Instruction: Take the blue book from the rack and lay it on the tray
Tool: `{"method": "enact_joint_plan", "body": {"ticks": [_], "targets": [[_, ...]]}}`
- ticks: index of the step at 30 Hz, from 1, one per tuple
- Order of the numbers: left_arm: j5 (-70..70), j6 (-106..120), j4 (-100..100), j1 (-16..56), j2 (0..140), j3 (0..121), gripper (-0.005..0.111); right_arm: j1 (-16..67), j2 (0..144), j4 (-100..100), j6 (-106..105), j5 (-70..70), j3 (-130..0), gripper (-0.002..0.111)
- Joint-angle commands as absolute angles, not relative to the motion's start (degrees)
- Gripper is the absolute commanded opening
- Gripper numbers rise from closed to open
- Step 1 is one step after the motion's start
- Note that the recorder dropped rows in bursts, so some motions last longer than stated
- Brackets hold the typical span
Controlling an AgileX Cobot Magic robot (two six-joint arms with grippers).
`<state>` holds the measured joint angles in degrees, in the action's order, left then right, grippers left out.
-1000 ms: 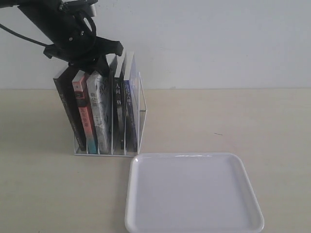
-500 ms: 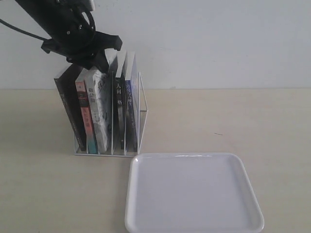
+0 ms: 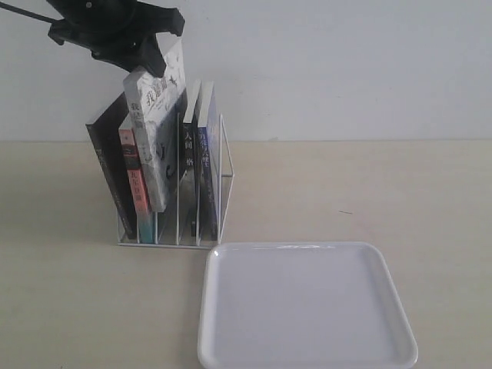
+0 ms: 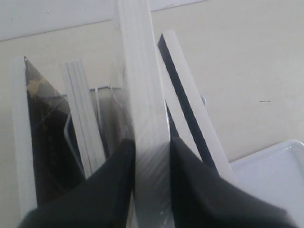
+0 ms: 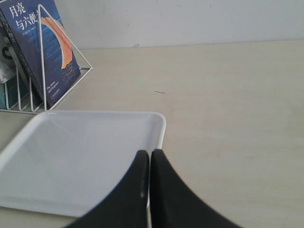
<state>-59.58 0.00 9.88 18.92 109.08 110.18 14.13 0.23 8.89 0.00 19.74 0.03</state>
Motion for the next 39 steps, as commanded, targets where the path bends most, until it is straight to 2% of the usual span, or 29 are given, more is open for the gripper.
{"method": "enact_joint_plan", "body": {"ticks": [1,35,39], "targets": [[-58.32,-0.33,10.88,19.22,107.51,111.02,0.004,13.81,0.0,8.54,-0.42,19.13,0.0,0.0],[-58.24,-2.08,11.22,19.22,113.41,110.39,0.004,13.81,0.0,8.54,-0.42,19.13,0.0,0.0],[-57.52,-2.08,11.22,19.22,113.41,110.39,0.015,13.81,0.0,8.54,-0.42,19.13,0.0,0.0]]}}
